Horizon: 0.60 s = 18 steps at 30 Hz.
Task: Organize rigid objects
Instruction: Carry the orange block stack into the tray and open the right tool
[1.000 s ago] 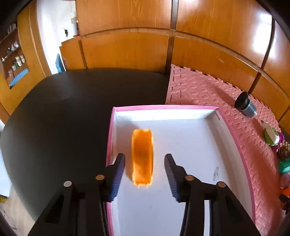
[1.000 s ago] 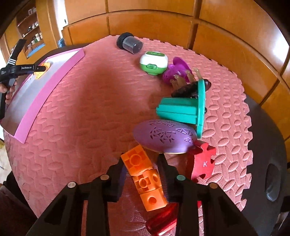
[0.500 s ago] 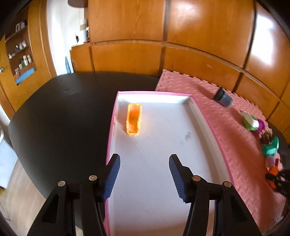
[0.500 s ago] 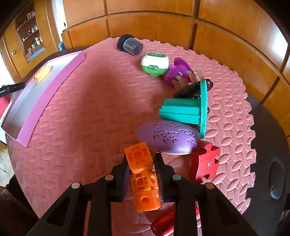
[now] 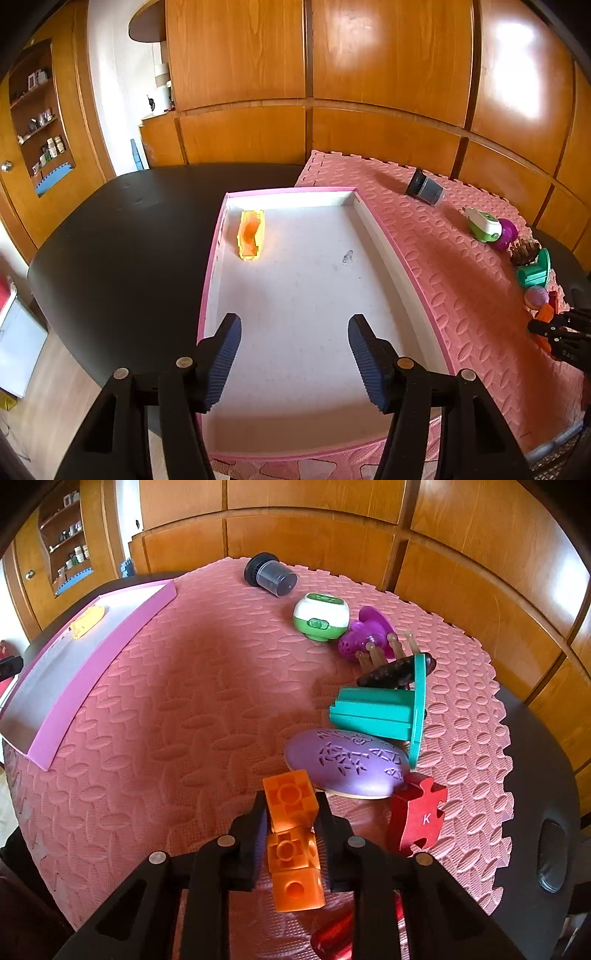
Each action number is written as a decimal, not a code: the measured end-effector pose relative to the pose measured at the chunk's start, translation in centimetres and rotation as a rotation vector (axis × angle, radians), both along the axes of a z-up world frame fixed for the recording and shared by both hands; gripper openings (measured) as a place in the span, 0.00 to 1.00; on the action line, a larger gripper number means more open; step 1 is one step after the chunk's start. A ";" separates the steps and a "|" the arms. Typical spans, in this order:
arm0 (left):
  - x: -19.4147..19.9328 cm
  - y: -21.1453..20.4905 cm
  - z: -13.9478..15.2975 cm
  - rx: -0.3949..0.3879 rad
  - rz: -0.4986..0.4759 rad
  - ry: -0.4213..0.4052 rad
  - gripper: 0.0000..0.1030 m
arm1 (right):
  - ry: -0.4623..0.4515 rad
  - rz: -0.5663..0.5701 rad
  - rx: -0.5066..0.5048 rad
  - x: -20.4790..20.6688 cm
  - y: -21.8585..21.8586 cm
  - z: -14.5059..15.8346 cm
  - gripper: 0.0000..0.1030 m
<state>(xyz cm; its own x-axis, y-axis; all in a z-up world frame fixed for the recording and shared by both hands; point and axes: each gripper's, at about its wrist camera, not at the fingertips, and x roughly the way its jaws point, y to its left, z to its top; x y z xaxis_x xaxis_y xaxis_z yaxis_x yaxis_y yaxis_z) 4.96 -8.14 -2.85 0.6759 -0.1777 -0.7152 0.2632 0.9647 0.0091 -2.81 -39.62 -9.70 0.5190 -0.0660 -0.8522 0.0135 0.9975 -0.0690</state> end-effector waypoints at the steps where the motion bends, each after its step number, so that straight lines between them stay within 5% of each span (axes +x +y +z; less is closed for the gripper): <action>1: -0.1 0.1 0.0 -0.001 0.004 -0.001 0.60 | 0.002 -0.006 0.007 0.1 -0.1 0.0 0.22; 18: -0.5 2.2 -0.5 -0.037 0.043 0.017 0.61 | 0.009 -0.009 0.097 1.2 2.5 0.1 0.21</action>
